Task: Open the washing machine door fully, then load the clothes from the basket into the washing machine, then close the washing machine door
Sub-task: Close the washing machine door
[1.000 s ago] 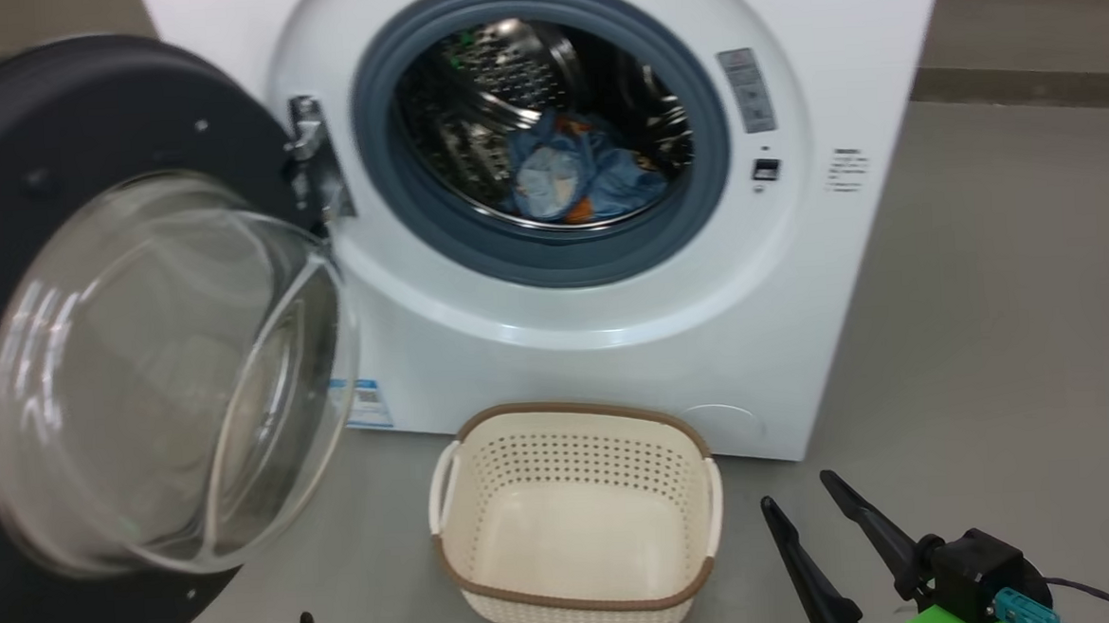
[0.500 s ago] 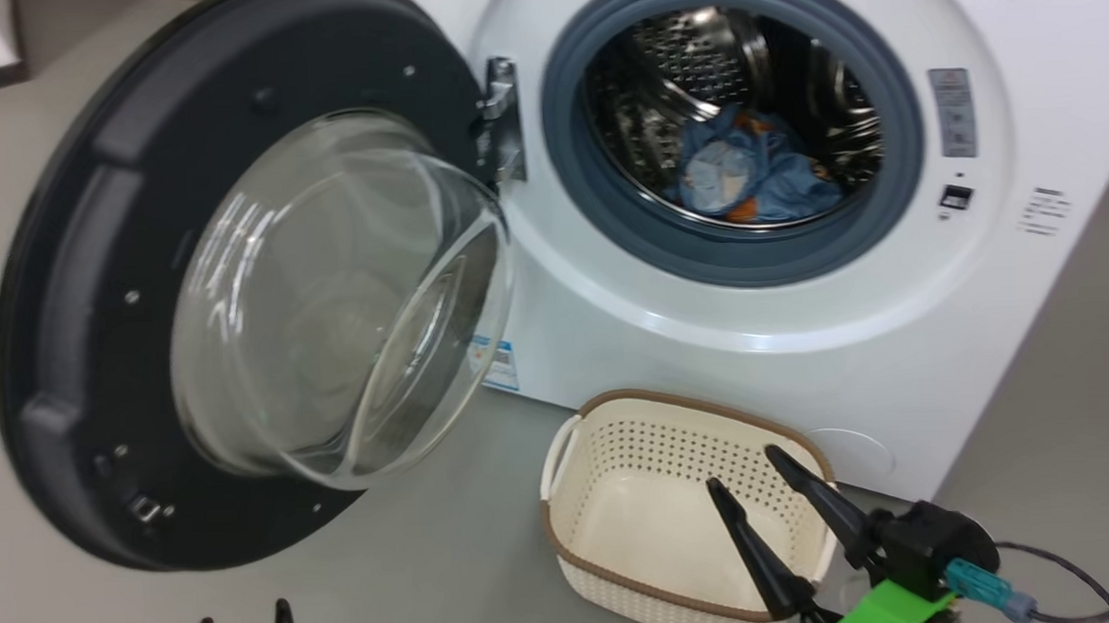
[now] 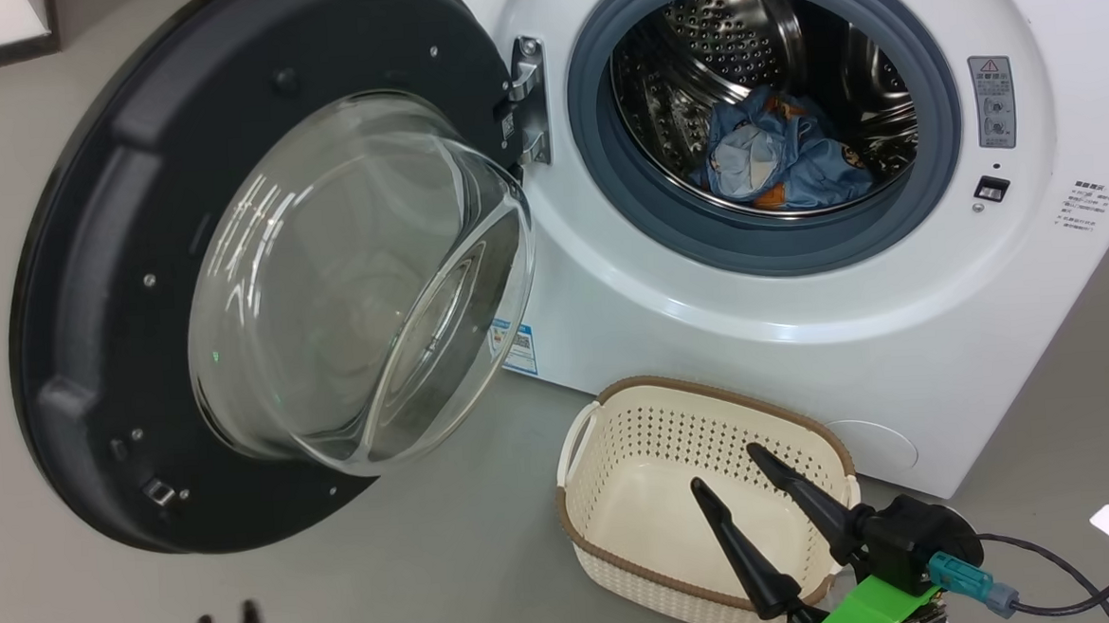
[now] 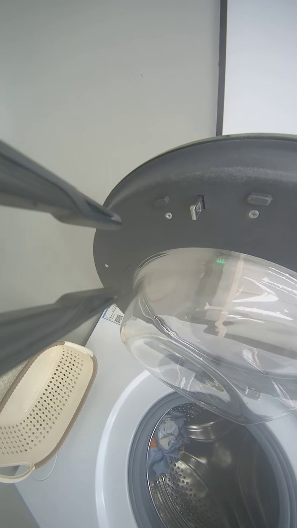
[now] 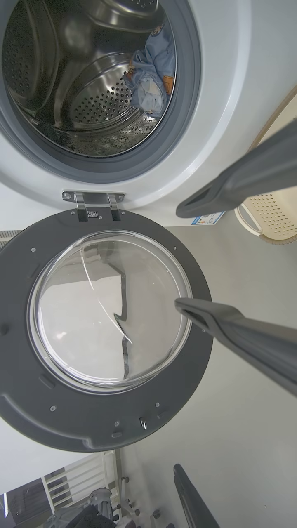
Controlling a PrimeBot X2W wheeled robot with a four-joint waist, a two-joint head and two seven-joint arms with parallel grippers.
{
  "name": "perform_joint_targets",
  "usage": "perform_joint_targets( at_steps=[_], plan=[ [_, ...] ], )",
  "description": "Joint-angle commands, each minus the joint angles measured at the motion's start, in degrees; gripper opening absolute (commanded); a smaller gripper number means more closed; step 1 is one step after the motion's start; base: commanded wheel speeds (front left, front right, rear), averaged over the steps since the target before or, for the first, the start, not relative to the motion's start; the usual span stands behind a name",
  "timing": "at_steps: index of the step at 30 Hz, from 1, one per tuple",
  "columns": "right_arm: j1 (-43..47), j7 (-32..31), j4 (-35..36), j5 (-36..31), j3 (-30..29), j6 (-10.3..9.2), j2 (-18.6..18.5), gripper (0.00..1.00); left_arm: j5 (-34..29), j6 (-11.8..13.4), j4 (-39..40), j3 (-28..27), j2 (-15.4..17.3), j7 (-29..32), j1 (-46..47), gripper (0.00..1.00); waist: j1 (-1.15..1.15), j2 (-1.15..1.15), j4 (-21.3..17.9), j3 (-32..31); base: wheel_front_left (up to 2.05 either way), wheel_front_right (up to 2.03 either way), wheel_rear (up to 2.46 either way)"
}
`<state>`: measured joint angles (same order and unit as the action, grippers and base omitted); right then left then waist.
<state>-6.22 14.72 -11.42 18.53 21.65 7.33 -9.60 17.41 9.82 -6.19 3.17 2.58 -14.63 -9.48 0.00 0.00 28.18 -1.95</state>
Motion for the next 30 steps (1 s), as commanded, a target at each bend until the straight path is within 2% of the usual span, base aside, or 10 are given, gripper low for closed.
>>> perform_joint_targets(
  at_steps=[1, 3, 8, 11, 16, 21, 23, 24, 30],
  plan=[
    [-2.2, 0.3, 1.2, 0.8, 1.2, 0.16, -0.1, 1.00, 0.9, 0.0, 1.3, -2.1, 0.3, -0.4, 1.1, 0.00, 0.00, 0.00, 0.0, 0.0, 0.00, 0.00, 0.00],
    [-1.7, 0.3, 1.2, 0.9, 1.0, 0.16, 0.0, 1.00, 3.1, -0.4, 1.2, -2.4, 0.3, -0.4, 1.1, 0.00, 0.00, 0.00, -0.1, -0.1, 0.00, 0.00, 0.00],
    [-0.7, 0.3, 1.3, 0.8, 0.5, 0.16, 0.3, 1.00, 15.3, -1.0, 2.4, -5.3, 0.3, -0.4, 2.2, 0.00, 0.00, 0.00, 0.0, -0.1, 0.00, 0.00, 0.00],
    [-0.2, 0.3, 1.4, 0.7, 0.1, 0.16, 0.5, 1.00, 27.3, -1.9, 2.9, -9.5, 0.3, -0.4, 3.9, 0.00, 0.00, 0.00, 0.1, 0.1, 0.00, 0.00, 0.00],
    [0.2, 0.3, 1.3, 0.5, -0.2, 0.16, 0.9, 1.00, 39.9, -5.0, 2.2, -16.6, 0.3, -0.4, 8.6, 0.00, 0.00, 0.00, 0.3, 0.4, 0.00, 0.00, 0.00],
    [0.5, 0.3, 1.2, 0.5, -0.4, 0.16, 1.4, 1.00, 57.3, -8.0, -2.0, -24.6, 0.7, 0.1, 16.5, 0.00, 0.00, 0.00, 0.4, 0.6, 0.00, 0.00, 0.00],
    [0.8, 0.3, 1.2, 0.5, -0.5, 0.16, 1.6, 1.00, 60.1, -8.5, -5.2, -27.1, 3.4, 1.5, 19.6, 0.00, 0.00, 0.00, 0.3, 0.7, 0.00, 0.00, 0.00],
    [1.1, 0.3, 1.2, 0.5, -0.3, 0.16, 1.8, 1.00, 62.1, -8.8, -8.9, -28.4, 6.4, 3.6, 23.0, 0.00, 0.00, 0.00, 0.3, 0.7, 0.00, 0.00, 0.00],
    [3.0, 0.3, 1.2, 0.4, -0.7, 0.16, 1.6, 1.00, 67.0, -9.2, -19.7, -28.9, 13.8, 12.0, 32.9, 0.00, 0.00, 0.00, 0.3, 0.8, 0.00, 0.00, 0.00]
  ],
)
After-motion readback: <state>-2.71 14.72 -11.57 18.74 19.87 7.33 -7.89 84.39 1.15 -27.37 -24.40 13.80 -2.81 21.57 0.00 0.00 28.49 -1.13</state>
